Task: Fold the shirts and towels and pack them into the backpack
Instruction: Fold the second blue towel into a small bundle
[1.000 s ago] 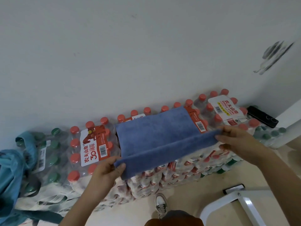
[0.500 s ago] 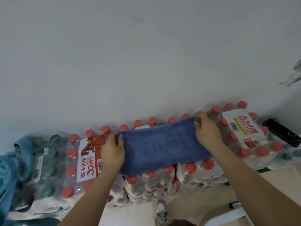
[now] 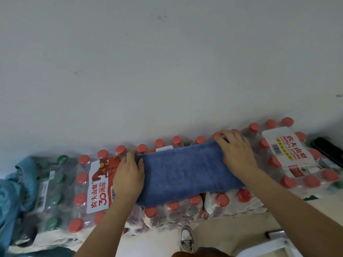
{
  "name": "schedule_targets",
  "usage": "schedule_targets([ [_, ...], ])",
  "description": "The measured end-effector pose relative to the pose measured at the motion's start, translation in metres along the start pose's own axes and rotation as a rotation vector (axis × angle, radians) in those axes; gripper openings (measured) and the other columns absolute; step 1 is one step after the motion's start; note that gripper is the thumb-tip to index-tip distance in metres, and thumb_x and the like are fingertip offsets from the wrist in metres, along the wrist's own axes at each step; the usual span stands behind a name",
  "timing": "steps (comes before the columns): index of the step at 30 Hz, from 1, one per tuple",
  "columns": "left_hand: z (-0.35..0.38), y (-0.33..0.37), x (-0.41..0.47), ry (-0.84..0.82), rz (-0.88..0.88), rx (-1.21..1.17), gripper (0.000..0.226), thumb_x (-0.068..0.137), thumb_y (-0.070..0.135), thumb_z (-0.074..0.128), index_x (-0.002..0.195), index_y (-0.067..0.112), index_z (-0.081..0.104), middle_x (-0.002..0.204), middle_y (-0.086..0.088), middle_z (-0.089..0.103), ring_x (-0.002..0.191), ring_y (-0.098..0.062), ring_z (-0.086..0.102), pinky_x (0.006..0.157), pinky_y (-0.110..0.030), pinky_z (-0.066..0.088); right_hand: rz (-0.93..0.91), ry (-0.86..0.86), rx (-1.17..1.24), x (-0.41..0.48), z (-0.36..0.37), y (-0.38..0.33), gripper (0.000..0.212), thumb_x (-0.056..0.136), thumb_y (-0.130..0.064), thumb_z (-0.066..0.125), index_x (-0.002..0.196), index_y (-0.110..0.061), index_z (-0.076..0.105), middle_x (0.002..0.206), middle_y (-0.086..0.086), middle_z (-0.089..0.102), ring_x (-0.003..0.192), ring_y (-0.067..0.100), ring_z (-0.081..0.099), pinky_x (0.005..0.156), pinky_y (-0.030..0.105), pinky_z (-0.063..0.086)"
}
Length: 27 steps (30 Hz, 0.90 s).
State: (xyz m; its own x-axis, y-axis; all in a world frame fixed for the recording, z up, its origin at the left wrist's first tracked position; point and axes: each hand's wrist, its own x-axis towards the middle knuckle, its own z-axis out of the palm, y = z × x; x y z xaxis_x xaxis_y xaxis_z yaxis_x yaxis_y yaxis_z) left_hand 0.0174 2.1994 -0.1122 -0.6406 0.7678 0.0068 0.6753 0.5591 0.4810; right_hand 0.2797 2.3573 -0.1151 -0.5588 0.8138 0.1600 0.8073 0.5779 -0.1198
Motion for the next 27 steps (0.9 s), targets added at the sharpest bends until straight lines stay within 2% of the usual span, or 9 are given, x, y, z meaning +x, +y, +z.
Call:
schedule_targets([
  [2, 0.0, -0.002, 0.005, -0.037, 0.065, 0.007, 0.019, 0.099, 0.024, 0.042, 0.114, 0.019, 0.052, 0.102, -0.003, 0.065, 0.082, -0.019, 0.06, 0.069, -0.028, 0.046, -0.063, -0.078, 0.016, 0.001, 0.001, 0.003, 0.036, 0.072, -0.004, 0.06, 0.108, -0.009, 0.062, 0.114, 0.008, 0.061, 0.096, 0.035, 0.06, 0.07, 0.053, 0.052],
  [4, -0.003, -0.002, 0.012, -0.123, 0.054, 0.02, 0.022, 0.1, 0.023, 0.042, 0.118, 0.019, 0.054, 0.101, -0.003, 0.067, 0.078, -0.017, 0.059, 0.069, -0.026, 0.043, -0.069, -0.158, 0.022, 0.003, 0.001, 0.008, 0.036, 0.071, 0.0, 0.063, 0.106, -0.006, 0.064, 0.111, 0.009, 0.063, 0.091, 0.036, 0.062, 0.067, 0.054, 0.052],
  [7, -0.009, -0.003, 0.018, -0.209, -0.001, -0.027, 0.025, 0.099, 0.021, 0.045, 0.121, 0.021, 0.056, 0.104, -0.003, 0.068, 0.078, -0.015, 0.055, 0.071, -0.027, 0.043, -0.052, -0.196, 0.047, 0.005, -0.006, 0.013, 0.03, 0.087, -0.012, 0.054, 0.115, -0.01, 0.061, 0.119, 0.007, 0.061, 0.097, 0.033, 0.061, 0.078, 0.05, 0.05],
  [9, -0.013, -0.004, 0.022, -0.247, -0.035, -0.093, 0.024, 0.097, 0.019, 0.049, 0.119, 0.021, 0.058, 0.106, -0.001, 0.066, 0.084, -0.015, 0.054, 0.076, -0.028, 0.044, -0.045, -0.231, 0.113, 0.007, -0.013, 0.015, 0.038, 0.092, -0.026, 0.052, 0.128, -0.014, 0.054, 0.13, 0.004, 0.055, 0.11, 0.029, 0.055, 0.089, 0.046, 0.048],
  [12, -0.018, -0.004, 0.03, -0.339, -0.056, -0.172, 0.018, 0.095, 0.016, 0.053, 0.11, 0.023, 0.06, 0.102, 0.003, 0.062, 0.092, -0.017, 0.054, 0.08, -0.03, 0.043, -0.064, -0.394, 0.142, 0.021, -0.019, 0.022, 0.056, 0.089, -0.032, 0.059, 0.14, -0.019, 0.041, 0.142, 0.001, 0.043, 0.127, 0.027, 0.041, 0.105, 0.043, 0.036],
  [14, -0.024, -0.003, 0.037, -0.413, -0.068, -0.22, 0.017, 0.093, 0.012, 0.056, 0.102, 0.026, 0.057, 0.097, 0.006, 0.06, 0.095, -0.018, 0.056, 0.077, -0.029, 0.043, -0.081, -0.488, 0.138, 0.033, -0.022, 0.025, 0.057, 0.082, -0.035, 0.065, 0.135, -0.028, 0.045, 0.137, -0.003, 0.044, 0.127, 0.026, 0.039, 0.106, 0.041, 0.032],
  [18, -0.034, -0.004, 0.046, -0.552, -0.055, -0.135, 0.017, 0.088, 0.016, 0.064, 0.103, 0.022, 0.06, 0.098, 0.004, 0.063, 0.093, -0.016, 0.06, 0.08, -0.032, 0.049, -0.058, -0.675, 0.079, 0.054, -0.033, 0.019, 0.053, 0.072, -0.035, 0.067, 0.121, -0.043, 0.049, 0.117, -0.005, 0.046, 0.116, 0.02, 0.04, 0.099, 0.043, 0.039],
  [23, -0.036, 0.001, 0.05, -0.607, -0.018, -0.052, 0.011, 0.088, 0.017, 0.062, 0.098, 0.021, 0.065, 0.092, 0.001, 0.068, 0.087, -0.015, 0.064, 0.081, -0.034, 0.053, -0.044, -0.806, -0.004, 0.073, -0.039, 0.009, 0.04, 0.07, -0.031, 0.076, 0.102, -0.029, 0.053, 0.104, -0.002, 0.045, 0.102, 0.022, 0.047, 0.081, 0.035, 0.046],
  [27, -0.033, 0.005, 0.048, -0.571, 0.007, -0.02, 0.011, 0.088, 0.016, 0.06, 0.097, 0.022, 0.063, 0.091, 0.003, 0.067, 0.084, -0.012, 0.062, 0.068, -0.021, 0.047, -0.064, -0.806, -0.026, 0.076, -0.038, 0.003, 0.038, 0.069, -0.027, 0.075, 0.097, -0.021, 0.05, 0.105, 0.001, 0.048, 0.093, 0.022, 0.053, 0.07, 0.034, 0.047],
])
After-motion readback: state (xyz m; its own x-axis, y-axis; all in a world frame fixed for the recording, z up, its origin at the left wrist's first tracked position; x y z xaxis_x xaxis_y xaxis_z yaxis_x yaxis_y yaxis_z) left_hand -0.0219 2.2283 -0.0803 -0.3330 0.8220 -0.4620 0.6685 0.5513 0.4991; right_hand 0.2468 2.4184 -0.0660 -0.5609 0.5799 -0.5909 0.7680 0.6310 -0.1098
